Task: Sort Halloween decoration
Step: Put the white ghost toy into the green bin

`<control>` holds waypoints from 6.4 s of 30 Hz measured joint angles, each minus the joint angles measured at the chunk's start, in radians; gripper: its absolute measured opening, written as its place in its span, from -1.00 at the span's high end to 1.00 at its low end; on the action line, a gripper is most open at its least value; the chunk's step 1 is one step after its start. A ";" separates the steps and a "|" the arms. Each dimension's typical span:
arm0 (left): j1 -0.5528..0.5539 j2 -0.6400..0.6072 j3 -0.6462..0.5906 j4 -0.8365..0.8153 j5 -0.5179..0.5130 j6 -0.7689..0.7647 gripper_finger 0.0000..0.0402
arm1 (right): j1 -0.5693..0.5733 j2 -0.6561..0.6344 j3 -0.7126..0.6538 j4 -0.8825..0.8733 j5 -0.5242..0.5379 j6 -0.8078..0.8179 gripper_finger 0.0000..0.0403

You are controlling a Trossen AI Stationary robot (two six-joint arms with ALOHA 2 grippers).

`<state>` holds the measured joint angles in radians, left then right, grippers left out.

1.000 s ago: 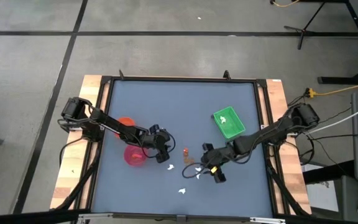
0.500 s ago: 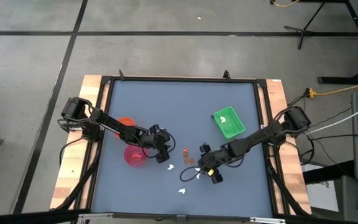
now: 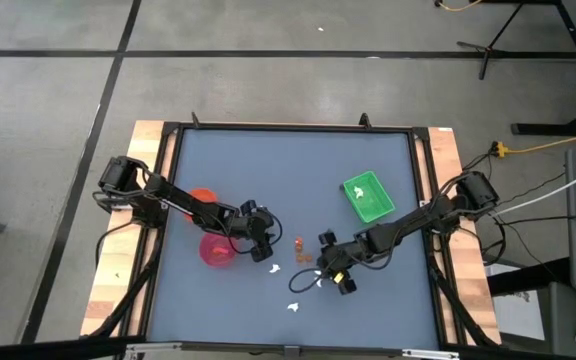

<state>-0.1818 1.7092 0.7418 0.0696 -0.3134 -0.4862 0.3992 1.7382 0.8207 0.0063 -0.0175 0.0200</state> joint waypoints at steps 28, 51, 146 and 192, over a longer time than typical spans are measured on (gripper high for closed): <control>0.000 0.000 -0.001 0.000 0.000 0.000 0.23 | 0.000 0.040 0.000 0.034 0.007 0.000 0.05; 0.000 0.000 -0.001 0.000 0.000 0.000 0.23 | 0.000 0.041 0.000 0.041 0.007 0.000 0.39; 0.000 0.000 -0.001 0.000 0.000 0.000 0.23 | 0.000 0.040 0.031 -0.030 0.000 0.000 0.44; 0.000 0.000 0.000 0.003 0.000 0.000 0.23 | -0.010 0.011 0.158 -0.265 0.082 -0.056 0.56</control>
<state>-0.1818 1.7096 0.7414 0.0722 -0.3134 -0.4866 0.3888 1.7489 0.9788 -0.2586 0.0647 -0.0355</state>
